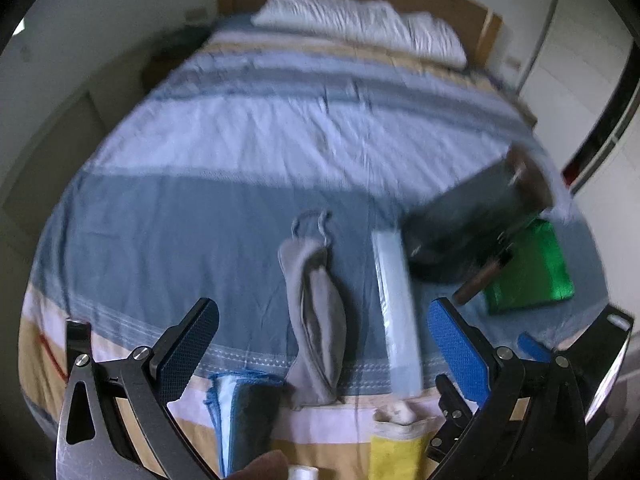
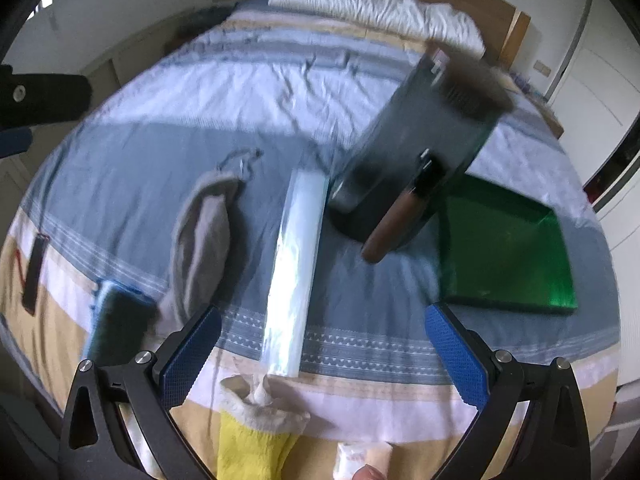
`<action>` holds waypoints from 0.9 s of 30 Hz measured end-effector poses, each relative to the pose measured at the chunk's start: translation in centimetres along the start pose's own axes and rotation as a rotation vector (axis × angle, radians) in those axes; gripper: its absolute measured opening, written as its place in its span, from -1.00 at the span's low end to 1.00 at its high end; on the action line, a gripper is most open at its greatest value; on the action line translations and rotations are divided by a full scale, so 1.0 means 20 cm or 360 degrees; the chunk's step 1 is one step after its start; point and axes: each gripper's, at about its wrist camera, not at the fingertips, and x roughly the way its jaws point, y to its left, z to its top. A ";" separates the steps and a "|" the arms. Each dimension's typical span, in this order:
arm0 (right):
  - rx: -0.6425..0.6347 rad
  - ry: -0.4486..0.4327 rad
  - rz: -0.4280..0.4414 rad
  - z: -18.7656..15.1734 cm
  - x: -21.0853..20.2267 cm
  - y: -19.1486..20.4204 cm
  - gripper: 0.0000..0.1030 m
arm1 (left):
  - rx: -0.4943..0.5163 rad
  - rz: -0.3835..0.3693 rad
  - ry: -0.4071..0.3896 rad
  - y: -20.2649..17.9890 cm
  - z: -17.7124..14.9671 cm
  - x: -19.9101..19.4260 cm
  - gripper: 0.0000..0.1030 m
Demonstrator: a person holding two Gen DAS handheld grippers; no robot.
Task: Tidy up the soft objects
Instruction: 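Lower the left gripper over the grey fleece pouch while the right lowers over the clear tube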
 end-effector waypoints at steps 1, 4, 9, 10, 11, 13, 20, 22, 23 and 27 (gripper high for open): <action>0.0003 0.0021 0.0006 0.00 0.06 0.01 0.99 | 0.0002 0.0028 0.0037 0.00 -0.01 0.08 0.98; 0.0004 0.0060 0.0031 0.00 0.22 0.03 0.99 | 0.0008 0.0077 0.0131 0.00 -0.04 0.26 0.98; -0.0023 0.0095 0.0024 0.01 0.43 0.06 0.99 | 0.0039 0.0157 0.0262 -0.03 -0.06 0.53 0.98; -0.0022 0.0105 0.0022 0.01 0.46 0.06 0.99 | 0.0047 0.0170 0.0287 -0.03 -0.06 0.58 0.98; -0.0018 0.0117 0.0023 0.01 0.50 0.06 0.99 | 0.0055 0.0193 0.0308 -0.02 -0.05 0.62 0.98; -0.0016 0.0128 0.0021 0.02 0.56 0.07 0.99 | 0.0061 0.0222 0.0354 -0.03 -0.05 0.71 0.98; 0.0040 0.0192 0.0008 0.02 0.78 0.06 1.00 | 0.0073 0.0301 0.0457 -0.01 -0.06 0.85 0.98; 0.0057 0.0215 0.0013 0.02 0.83 0.07 1.00 | 0.0080 0.0311 0.0484 -0.01 -0.07 0.87 0.98; 0.0059 0.0223 0.0014 0.02 0.86 0.07 1.00 | 0.0085 0.0312 0.0501 -0.01 -0.07 0.89 0.98; 0.0062 0.0243 0.0018 0.01 0.94 0.09 1.00 | 0.0077 0.0310 0.0523 -0.03 -0.08 0.93 0.98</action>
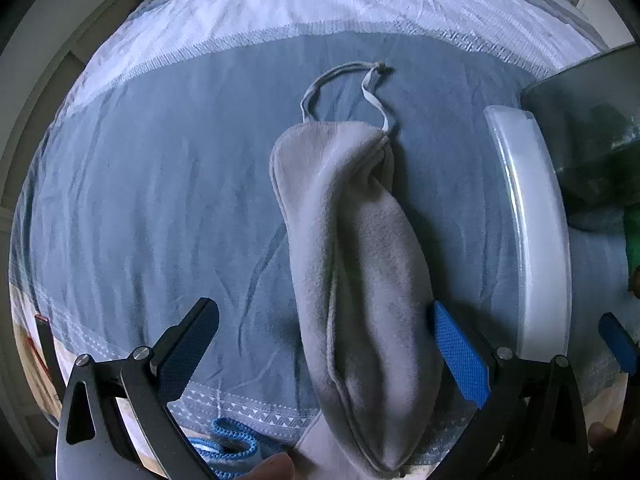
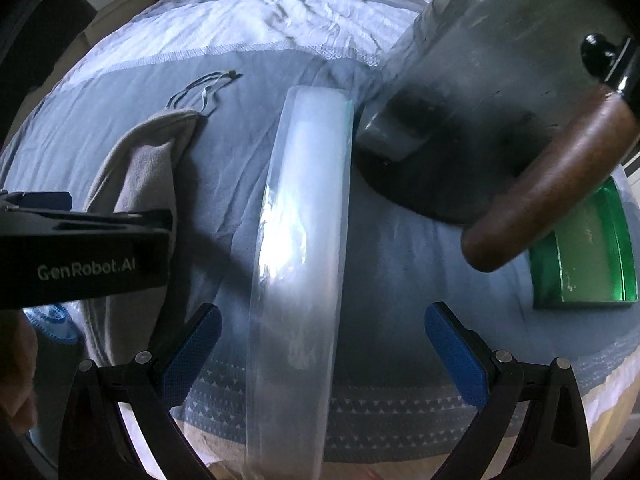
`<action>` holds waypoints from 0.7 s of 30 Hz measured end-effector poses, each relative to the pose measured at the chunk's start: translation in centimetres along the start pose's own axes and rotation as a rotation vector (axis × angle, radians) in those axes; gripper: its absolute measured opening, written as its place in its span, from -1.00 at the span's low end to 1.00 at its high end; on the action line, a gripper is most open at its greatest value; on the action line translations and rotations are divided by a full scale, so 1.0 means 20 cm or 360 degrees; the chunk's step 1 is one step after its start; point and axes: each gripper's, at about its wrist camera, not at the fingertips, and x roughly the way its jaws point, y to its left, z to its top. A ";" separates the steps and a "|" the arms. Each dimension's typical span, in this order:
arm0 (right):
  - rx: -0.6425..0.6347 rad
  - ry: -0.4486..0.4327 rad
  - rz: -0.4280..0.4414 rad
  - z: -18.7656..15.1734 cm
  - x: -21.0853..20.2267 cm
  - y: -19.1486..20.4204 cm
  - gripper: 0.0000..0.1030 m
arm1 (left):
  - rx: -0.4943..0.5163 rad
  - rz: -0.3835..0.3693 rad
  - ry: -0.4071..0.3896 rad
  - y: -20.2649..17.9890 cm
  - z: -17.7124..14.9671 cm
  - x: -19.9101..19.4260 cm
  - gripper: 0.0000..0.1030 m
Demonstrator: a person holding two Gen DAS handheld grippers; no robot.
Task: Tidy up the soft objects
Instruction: 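Lower the left gripper over the grey fleece pouch while the right lowers over the clear tube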
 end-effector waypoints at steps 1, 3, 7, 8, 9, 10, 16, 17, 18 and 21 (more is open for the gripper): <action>0.0005 0.0003 0.0002 0.00 0.01 0.00 1.00 | -0.0002 0.0000 0.0003 0.00 0.00 0.00 0.98; 0.0004 0.0006 0.0000 -0.01 0.05 0.01 1.00 | -0.0010 -0.0009 0.0001 0.01 0.01 0.01 0.98; 0.0012 0.0013 0.0001 -0.01 0.11 0.02 1.00 | -0.0021 -0.0035 -0.0003 -0.01 0.02 0.04 0.98; 0.0017 0.0015 0.0003 -0.02 0.13 0.02 1.00 | -0.0018 -0.0042 -0.0007 0.00 0.02 0.05 0.98; 0.0024 0.0019 0.0002 -0.01 0.14 0.04 1.00 | -0.0014 -0.0041 -0.0010 -0.01 0.02 0.06 0.98; 0.0028 0.0023 0.0002 -0.02 0.16 0.04 0.99 | -0.0011 -0.0041 -0.0012 -0.02 0.02 0.07 0.98; 0.0060 0.0047 0.0010 -0.02 0.29 0.04 1.00 | -0.0054 -0.0076 0.0008 -0.09 0.02 0.16 0.98; 0.0064 0.0045 0.0011 -0.02 0.31 0.04 1.00 | -0.0059 -0.0080 0.0014 -0.09 0.02 0.17 0.98; 0.0065 0.0043 0.0009 -0.02 0.33 0.04 1.00 | -0.0062 -0.0082 0.0019 -0.09 0.02 0.19 0.98; 0.0071 0.0046 0.0011 -0.03 0.38 0.06 1.00 | -0.0051 -0.0075 0.0020 -0.12 0.01 0.23 0.98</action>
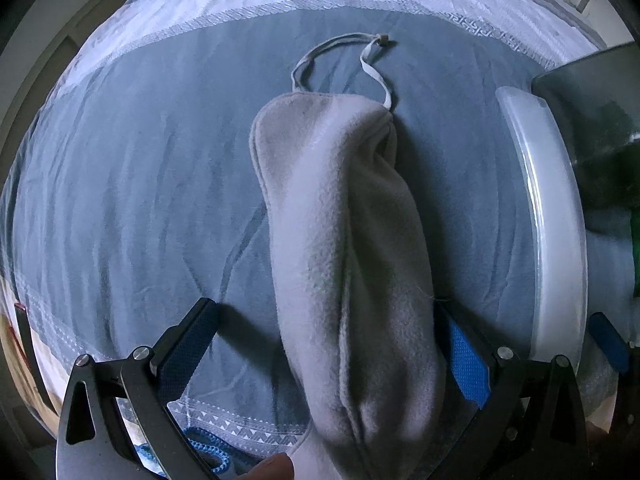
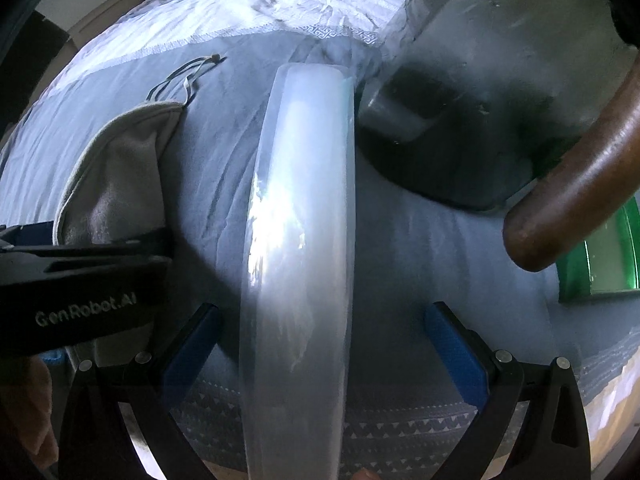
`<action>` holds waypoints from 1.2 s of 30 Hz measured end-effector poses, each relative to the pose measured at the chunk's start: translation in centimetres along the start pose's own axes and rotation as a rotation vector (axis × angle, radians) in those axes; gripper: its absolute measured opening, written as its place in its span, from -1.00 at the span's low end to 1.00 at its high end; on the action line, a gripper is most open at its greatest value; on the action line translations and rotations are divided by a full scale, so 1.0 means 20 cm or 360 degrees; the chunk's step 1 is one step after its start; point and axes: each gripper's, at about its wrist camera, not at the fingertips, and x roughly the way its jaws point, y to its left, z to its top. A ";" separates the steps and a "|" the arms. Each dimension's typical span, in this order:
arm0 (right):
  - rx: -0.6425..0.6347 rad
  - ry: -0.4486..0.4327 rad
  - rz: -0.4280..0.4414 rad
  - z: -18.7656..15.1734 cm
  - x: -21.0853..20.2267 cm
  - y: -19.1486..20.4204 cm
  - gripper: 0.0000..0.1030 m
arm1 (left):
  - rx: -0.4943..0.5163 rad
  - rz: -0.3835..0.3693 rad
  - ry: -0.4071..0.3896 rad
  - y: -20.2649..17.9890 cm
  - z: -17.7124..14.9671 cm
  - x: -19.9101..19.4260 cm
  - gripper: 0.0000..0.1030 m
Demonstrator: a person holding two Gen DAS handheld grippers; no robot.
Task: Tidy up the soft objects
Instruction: 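Lower the left gripper over the grey fleece pouch while the right lowers over the clear tube, then close the left gripper on the grey pouch while the right closes on the clear tube, lift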
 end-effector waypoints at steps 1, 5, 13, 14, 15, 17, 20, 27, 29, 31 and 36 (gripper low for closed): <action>0.0001 0.0001 -0.0001 0.01 0.01 0.01 1.00 | 0.0004 0.0004 0.0001 -0.01 0.00 0.02 0.98; 0.0001 0.0012 -0.0010 0.03 0.05 0.04 1.00 | -0.0004 -0.0002 0.0011 -0.05 0.01 0.09 0.99; -0.0021 0.0021 -0.0034 0.06 0.11 0.14 0.81 | 0.0009 0.0008 0.0008 -0.04 0.03 0.15 0.99; -0.0027 0.0021 -0.0034 0.06 0.10 0.15 0.70 | 0.0005 0.0008 0.0008 -0.04 0.04 0.15 0.99; -0.0038 0.0018 -0.0033 0.06 0.11 0.17 0.64 | 0.0004 0.0011 0.0007 -0.04 0.04 0.15 0.99; -0.0064 0.0009 -0.0032 0.07 0.10 0.19 0.34 | 0.0011 0.0020 0.0003 -0.05 0.04 0.18 0.99; -0.0101 -0.0001 -0.0021 0.08 0.11 0.25 -0.09 | 0.0013 0.0029 0.0008 -0.03 0.02 0.14 0.99; -0.0149 -0.0027 -0.0017 0.09 0.12 0.31 -0.66 | 0.0016 0.0038 -0.0017 -0.05 -0.03 0.06 0.90; -0.0165 -0.0041 -0.0011 0.09 0.11 0.32 -0.83 | 0.0027 0.0025 -0.0030 -0.06 -0.04 0.05 0.71; -0.0164 -0.0048 0.0001 0.11 0.10 0.30 -0.85 | 0.0040 -0.0005 -0.0049 -0.07 -0.05 0.04 0.40; -0.0184 -0.0065 0.0013 0.08 0.01 0.23 -0.90 | 0.0094 -0.0038 -0.0096 -0.12 -0.06 0.00 -0.39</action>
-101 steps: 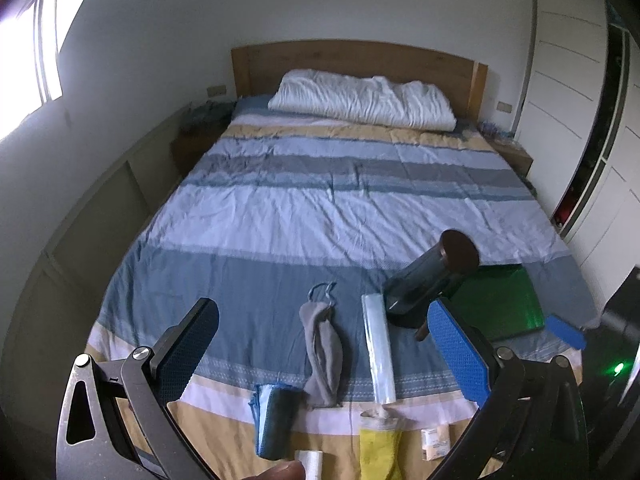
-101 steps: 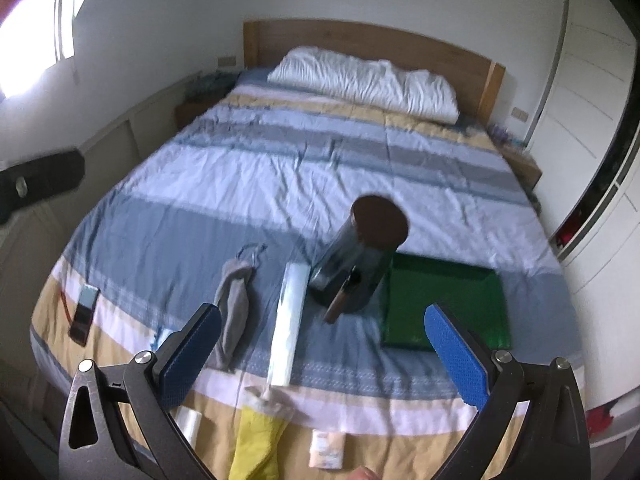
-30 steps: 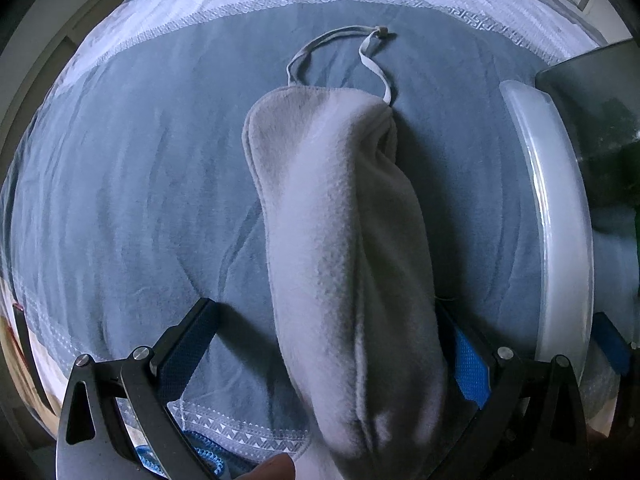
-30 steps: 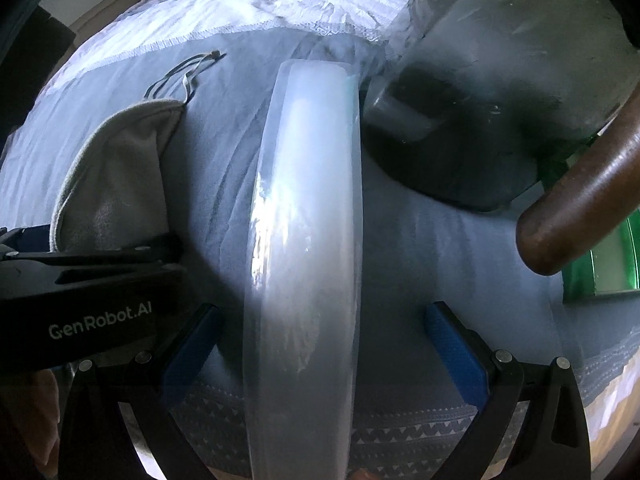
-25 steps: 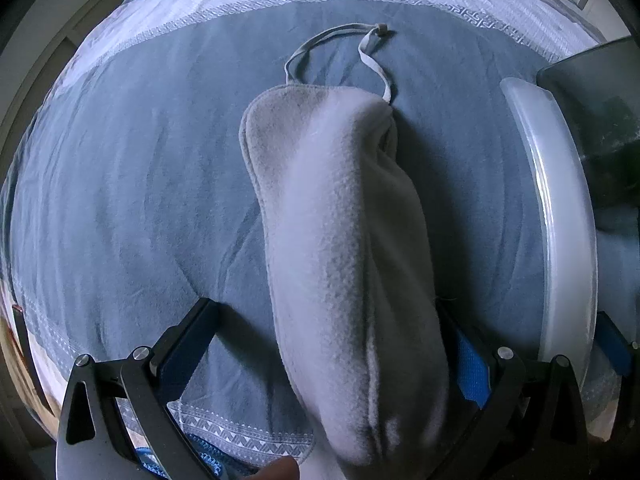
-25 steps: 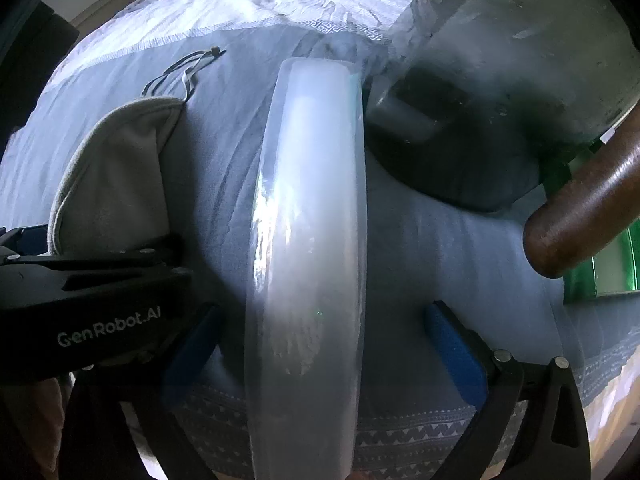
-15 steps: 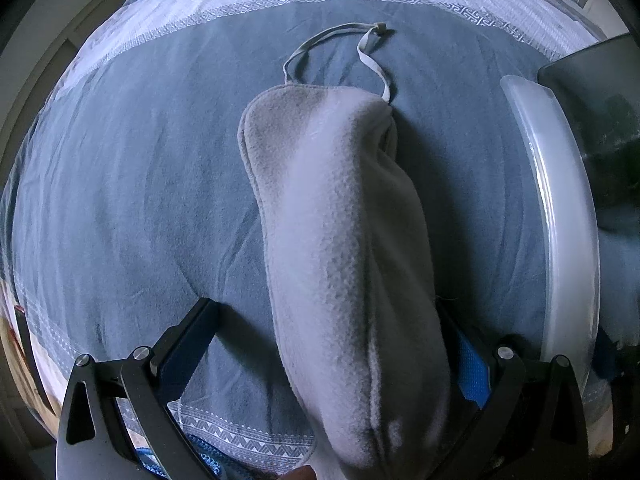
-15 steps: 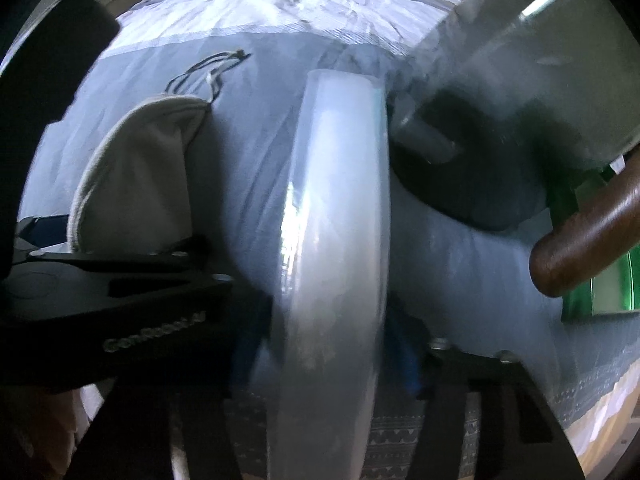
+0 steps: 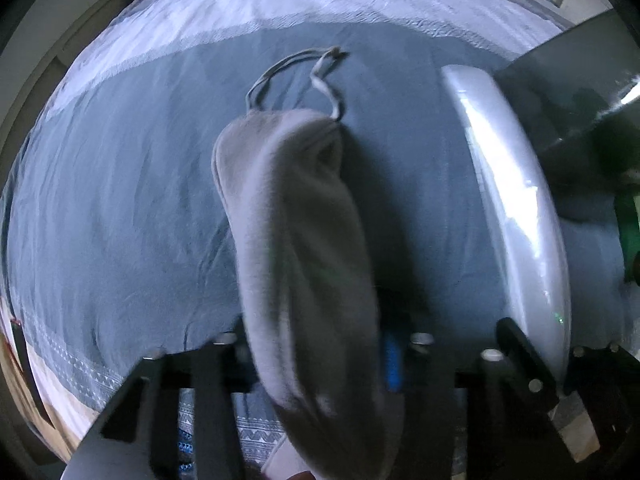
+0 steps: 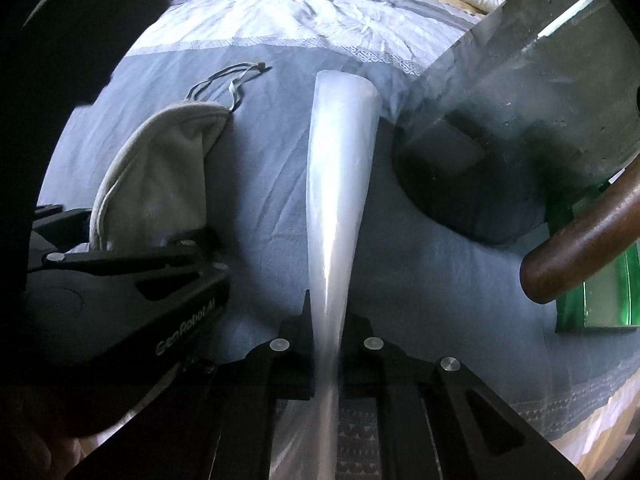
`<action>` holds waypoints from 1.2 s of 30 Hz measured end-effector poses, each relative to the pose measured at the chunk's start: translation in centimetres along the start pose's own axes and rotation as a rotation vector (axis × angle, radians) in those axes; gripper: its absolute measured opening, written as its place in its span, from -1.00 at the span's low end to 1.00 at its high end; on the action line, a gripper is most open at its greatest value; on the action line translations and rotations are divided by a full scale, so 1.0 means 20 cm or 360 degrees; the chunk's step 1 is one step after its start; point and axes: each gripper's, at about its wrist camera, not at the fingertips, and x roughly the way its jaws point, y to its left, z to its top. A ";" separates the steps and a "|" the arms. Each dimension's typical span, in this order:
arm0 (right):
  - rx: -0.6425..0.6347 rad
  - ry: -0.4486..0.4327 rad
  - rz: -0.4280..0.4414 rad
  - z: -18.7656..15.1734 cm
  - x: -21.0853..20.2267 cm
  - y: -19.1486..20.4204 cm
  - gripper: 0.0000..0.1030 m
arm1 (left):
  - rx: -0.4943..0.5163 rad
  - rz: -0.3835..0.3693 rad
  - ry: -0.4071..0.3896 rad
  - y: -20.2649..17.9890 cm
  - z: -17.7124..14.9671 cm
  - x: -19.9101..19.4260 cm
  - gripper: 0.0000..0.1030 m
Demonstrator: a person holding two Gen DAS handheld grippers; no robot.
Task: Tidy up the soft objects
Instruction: 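Close the left gripper on the grey pouch while the right closes on the clear tube, lift, then carry the grey pouch and clear tube with both grippers over the green tray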
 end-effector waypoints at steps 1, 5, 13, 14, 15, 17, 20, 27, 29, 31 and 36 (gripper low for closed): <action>0.0000 -0.0006 0.0002 0.00 -0.02 -0.01 -0.91 | -0.0003 -0.0005 -0.0009 0.00 0.00 -0.01 -0.55; 0.0003 -0.0031 -0.0002 -0.07 -0.14 -0.06 -0.91 | -0.0039 -0.0045 -0.0038 0.04 0.00 -0.06 -0.81; 0.0016 -0.0111 0.0005 -0.10 -0.29 -0.07 -0.91 | -0.0118 -0.0065 -0.0184 0.14 0.03 -0.25 -0.82; 0.0019 -0.0126 0.0009 -0.10 -0.31 -0.07 -0.91 | -0.0127 -0.0061 -0.0203 0.16 0.04 -0.29 -0.82; 0.0021 -0.0137 0.0011 -0.10 -0.33 -0.07 -0.91 | -0.0139 -0.0058 -0.0224 0.18 0.04 -0.32 -0.82; 0.0026 -0.0162 0.0021 -0.09 -0.37 -0.07 -0.91 | -0.0154 -0.0038 -0.0262 0.20 0.05 -0.39 -0.82; 0.0030 -0.0225 0.0042 -0.07 -0.47 -0.07 -0.91 | -0.0196 0.0028 -0.0323 0.22 0.02 -0.52 -0.82; 0.0037 -0.0451 0.0124 -0.02 -0.82 -0.07 -0.91 | -0.0329 0.0130 -0.0502 0.40 0.00 -0.87 -0.81; 0.0050 -0.0544 0.0157 -0.02 -0.96 -0.09 -0.91 | -0.0340 0.0185 -0.0565 0.42 -0.02 -1.01 -0.81; 0.0068 -0.0624 0.0186 -0.03 -1.10 -0.14 -0.91 | -0.0339 0.0184 -0.0615 0.39 -0.02 -1.13 -0.81; 0.0143 -0.0835 0.0209 -0.10 -1.46 -0.42 -0.91 | -0.0240 0.0075 -0.0767 0.18 -0.04 -1.46 -0.81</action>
